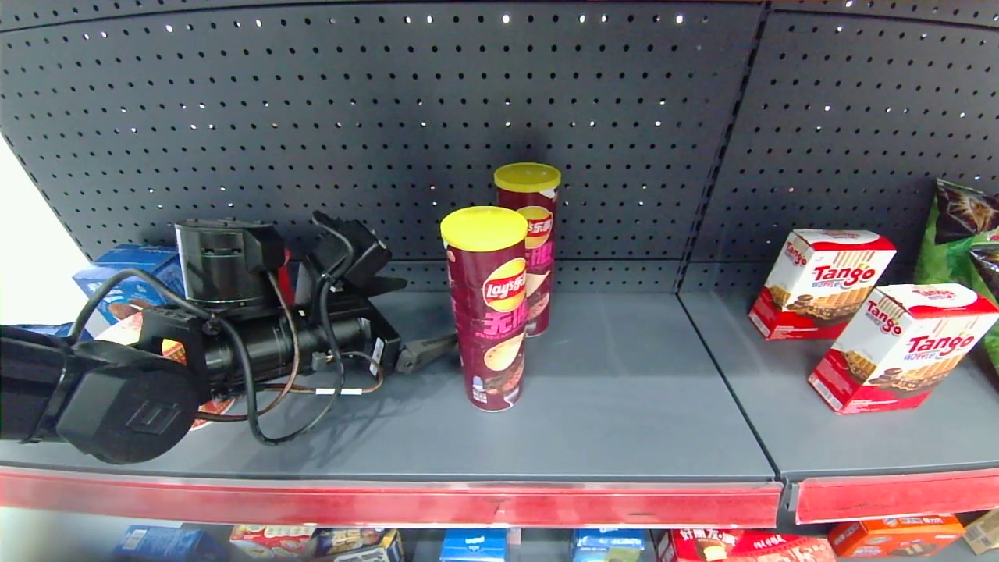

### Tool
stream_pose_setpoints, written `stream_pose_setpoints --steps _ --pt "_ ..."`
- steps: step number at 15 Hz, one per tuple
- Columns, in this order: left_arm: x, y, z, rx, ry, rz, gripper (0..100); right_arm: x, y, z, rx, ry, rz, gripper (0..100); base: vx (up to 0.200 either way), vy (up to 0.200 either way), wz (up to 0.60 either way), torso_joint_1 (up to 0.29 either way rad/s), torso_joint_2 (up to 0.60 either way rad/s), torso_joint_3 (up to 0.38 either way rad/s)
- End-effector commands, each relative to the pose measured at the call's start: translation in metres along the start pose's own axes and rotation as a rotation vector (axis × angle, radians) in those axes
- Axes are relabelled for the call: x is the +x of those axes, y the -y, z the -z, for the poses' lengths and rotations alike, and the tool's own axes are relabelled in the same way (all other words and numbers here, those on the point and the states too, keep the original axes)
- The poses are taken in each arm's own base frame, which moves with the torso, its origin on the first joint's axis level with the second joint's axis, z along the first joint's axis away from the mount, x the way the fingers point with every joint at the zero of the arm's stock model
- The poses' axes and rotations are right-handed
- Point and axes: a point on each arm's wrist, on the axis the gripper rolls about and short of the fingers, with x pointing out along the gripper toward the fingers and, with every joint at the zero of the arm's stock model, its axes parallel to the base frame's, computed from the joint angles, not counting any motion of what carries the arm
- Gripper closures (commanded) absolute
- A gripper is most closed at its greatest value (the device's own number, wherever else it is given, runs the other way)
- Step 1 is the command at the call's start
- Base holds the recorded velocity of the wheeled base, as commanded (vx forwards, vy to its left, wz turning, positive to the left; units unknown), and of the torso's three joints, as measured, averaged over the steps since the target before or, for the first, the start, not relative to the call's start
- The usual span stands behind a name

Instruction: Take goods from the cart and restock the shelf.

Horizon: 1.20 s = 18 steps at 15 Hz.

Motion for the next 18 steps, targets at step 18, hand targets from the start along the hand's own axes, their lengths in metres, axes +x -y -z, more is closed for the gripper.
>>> stream_pose_setpoints --steps 18 --pt "-0.025 0.020 0.010 0.039 0.060 0.162 0 0.000 0.000 0.000 0.000 -0.002 0.000 0 0.000 0.000 0.00 0.000 0.00 0.000"
